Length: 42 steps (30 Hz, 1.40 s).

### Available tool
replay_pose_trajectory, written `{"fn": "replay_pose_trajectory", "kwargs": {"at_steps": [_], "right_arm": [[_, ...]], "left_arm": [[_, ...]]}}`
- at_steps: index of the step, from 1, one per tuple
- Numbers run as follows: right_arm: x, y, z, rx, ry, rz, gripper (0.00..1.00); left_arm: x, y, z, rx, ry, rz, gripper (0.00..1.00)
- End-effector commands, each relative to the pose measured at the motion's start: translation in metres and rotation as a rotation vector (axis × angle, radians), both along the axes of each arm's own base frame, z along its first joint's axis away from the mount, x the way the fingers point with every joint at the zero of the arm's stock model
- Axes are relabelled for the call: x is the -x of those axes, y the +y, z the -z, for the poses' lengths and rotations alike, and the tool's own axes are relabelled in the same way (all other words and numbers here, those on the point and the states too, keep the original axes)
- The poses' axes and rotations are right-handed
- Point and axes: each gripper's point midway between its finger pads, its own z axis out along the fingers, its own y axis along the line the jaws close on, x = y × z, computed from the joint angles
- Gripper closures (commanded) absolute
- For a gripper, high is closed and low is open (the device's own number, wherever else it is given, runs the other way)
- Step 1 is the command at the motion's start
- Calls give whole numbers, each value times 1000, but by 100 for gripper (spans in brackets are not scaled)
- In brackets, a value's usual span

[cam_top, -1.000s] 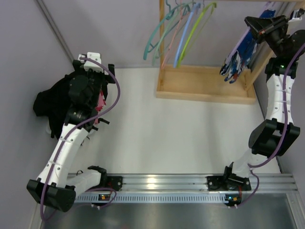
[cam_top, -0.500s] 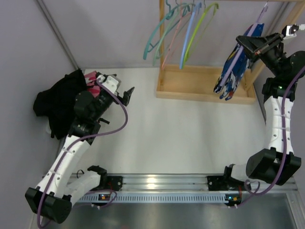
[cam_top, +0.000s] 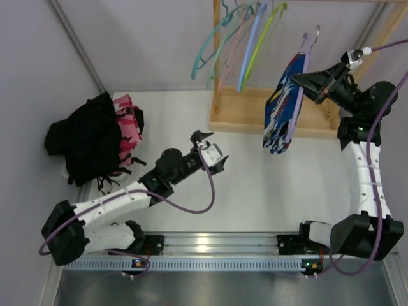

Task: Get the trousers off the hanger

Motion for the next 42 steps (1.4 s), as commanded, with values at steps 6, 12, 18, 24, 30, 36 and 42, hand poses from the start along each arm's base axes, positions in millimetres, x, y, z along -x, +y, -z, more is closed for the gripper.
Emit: {"fn": "replay_pose_trajectory", "kwargs": {"at_steps": [6, 12, 18, 24, 30, 36, 42], "right_arm": [[67, 26, -51, 72, -299, -24, 100], [64, 27, -47, 73, -265, -17, 100], [65, 28, -49, 77, -268, -15, 100], [65, 28, -49, 71, -263, -18, 100], [67, 28, -53, 62, -268, -12, 100], [74, 29, -57, 57, -275, -19, 100], [77, 30, -61, 61, -285, -28, 100]], "left_arm": [[23, -78, -46, 261, -179, -37, 4], [24, -113, -57, 346, -193, -39, 5], [15, -129, -79, 434, -223, -59, 6], [14, -150, -95, 506, -216, -37, 7], [4, -160, -114, 575, -263, -74, 10], [-21, -168, -105, 568, -317, -203, 15], [-27, -163, -98, 556, -318, -220, 20]]}}
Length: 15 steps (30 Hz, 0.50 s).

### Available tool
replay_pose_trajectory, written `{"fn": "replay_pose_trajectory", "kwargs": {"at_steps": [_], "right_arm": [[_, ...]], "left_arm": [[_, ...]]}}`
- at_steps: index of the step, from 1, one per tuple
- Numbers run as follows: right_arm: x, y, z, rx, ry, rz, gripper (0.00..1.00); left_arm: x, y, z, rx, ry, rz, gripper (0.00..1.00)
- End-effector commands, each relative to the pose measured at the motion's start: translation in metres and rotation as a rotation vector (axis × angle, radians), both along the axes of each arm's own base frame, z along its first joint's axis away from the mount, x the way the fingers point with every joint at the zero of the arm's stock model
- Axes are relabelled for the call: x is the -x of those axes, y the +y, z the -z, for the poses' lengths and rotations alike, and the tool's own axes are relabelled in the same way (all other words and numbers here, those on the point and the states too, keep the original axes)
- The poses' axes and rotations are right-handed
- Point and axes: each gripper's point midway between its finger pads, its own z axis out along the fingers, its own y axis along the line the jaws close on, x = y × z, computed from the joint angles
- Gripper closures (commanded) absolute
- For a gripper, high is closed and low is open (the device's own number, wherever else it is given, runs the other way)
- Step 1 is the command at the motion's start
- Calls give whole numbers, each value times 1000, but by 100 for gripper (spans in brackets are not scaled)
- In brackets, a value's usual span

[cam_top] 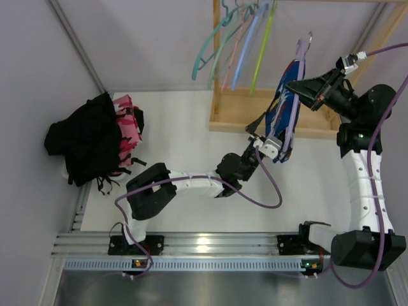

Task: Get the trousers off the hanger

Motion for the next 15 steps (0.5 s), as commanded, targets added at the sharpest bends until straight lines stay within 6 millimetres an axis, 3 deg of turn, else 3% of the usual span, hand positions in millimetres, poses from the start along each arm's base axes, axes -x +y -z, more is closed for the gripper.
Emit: {"fn": "replay_pose_trajectory", "kwargs": {"at_steps": [1, 9, 15], "right_arm": [[48, 9, -63, 31, -315, 4, 100], [51, 10, -69, 26, -320, -13, 100], [52, 10, -71, 19, -315, -15, 100]], "left_arm": [[1, 21, -31, 115, -50, -36, 20], [-12, 31, -13, 69, -37, -56, 21], [-20, 30, -11, 68, -43, -60, 21]]}}
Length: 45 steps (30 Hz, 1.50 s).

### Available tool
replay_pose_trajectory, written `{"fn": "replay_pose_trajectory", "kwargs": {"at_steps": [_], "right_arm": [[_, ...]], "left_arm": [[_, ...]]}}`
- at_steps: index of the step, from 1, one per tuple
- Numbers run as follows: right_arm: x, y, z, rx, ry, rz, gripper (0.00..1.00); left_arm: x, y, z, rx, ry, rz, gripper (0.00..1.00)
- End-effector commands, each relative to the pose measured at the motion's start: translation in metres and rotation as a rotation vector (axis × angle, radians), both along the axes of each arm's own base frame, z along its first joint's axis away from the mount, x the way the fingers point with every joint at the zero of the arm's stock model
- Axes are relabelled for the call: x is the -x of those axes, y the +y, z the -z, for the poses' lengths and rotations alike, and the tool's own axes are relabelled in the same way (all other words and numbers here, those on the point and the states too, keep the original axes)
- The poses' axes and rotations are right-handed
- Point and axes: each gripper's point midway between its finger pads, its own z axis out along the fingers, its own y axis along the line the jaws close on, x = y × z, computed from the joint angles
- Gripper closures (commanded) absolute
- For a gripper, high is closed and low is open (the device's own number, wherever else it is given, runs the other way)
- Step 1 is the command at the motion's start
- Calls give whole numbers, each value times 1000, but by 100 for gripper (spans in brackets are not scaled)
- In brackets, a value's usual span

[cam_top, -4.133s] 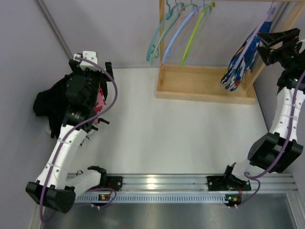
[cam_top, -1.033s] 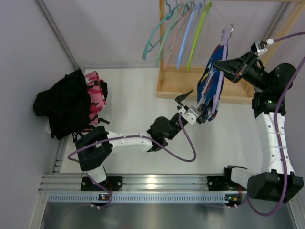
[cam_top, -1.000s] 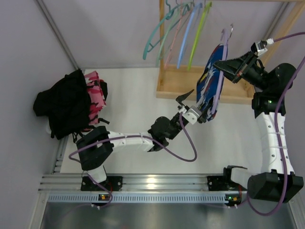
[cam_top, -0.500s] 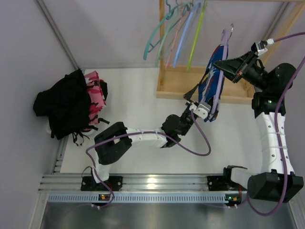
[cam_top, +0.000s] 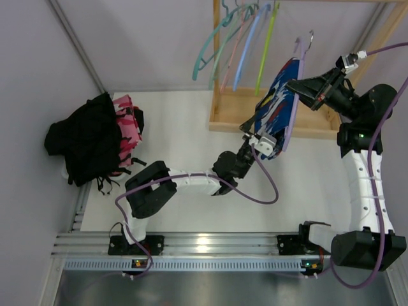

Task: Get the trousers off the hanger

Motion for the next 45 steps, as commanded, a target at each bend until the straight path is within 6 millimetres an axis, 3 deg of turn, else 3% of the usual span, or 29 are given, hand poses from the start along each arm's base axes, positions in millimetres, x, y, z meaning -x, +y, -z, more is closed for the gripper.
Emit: {"fn": "replay_pose_trajectory", "kwargs": {"at_steps": [1, 5, 11, 18, 22, 23, 26, 27, 34, 45], "right_arm": [[49, 9, -67, 28, -320, -4, 100], [50, 10, -66, 25, -316, -5, 100], [47, 9, -59, 16, -288, -3, 100], [48, 9, -63, 15, -293, -5, 100], [49, 9, -62, 12, -290, -7, 100], [48, 9, -62, 10, -288, -8, 100], [47, 9, -59, 4, -279, -11, 100], [45, 9, -58, 4, -276, -11, 100], [29, 7, -20, 4, -187, -18, 100], [13, 6, 24, 1, -137, -44, 100]], "left_arm": [[-2, 11, -25, 83, -50, -10, 21], [-9, 7, -23, 77, -62, -16, 21], [-14, 2, -38, 106, -89, -3, 24], [-11, -2, -44, 107, -111, 16, 42], [-9, 4, -48, 112, -109, 19, 61], [-7, 7, -50, 115, -109, 22, 75], [-5, 16, -59, 133, -110, 11, 98], [-5, 18, -62, 140, -108, 5, 100], [10, 42, -106, 207, -140, 17, 100], [19, 52, -162, 254, -115, 63, 100]]}}
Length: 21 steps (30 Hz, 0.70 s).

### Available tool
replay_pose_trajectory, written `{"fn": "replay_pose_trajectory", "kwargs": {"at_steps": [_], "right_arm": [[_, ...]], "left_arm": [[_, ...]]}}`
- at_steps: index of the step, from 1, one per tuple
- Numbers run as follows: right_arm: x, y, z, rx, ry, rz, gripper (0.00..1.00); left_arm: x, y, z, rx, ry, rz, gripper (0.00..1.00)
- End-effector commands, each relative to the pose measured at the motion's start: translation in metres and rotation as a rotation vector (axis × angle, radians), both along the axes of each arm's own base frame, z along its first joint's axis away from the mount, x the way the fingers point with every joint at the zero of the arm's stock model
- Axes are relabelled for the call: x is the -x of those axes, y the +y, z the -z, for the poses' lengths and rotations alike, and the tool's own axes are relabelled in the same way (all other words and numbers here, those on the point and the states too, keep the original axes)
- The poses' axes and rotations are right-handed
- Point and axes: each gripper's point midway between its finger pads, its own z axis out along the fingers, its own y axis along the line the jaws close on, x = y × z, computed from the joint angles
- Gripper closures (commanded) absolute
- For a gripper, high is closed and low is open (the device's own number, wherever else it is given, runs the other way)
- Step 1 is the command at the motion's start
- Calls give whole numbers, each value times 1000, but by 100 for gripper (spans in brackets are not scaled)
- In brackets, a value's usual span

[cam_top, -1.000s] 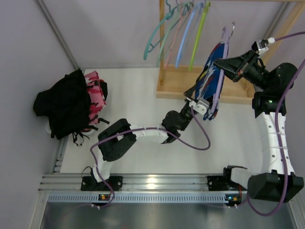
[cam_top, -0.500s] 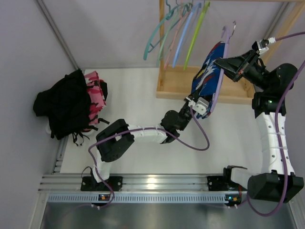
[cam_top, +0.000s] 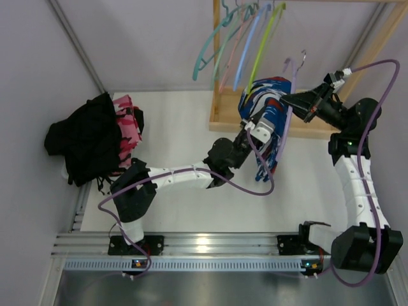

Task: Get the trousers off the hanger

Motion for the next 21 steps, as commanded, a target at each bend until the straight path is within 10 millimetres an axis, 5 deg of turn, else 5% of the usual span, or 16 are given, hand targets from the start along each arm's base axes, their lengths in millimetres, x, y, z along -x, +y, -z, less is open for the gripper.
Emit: {"fn": "replay_pose_trajectory", "kwargs": {"at_steps": [1, 21], "right_arm": [[16, 4, -21, 38, -222, -7, 100], [12, 4, 45, 72, -184, -94, 100]], "left_arm": [[21, 37, -105, 239, -114, 28, 100], [23, 54, -213, 358, -235, 15, 100]]}}
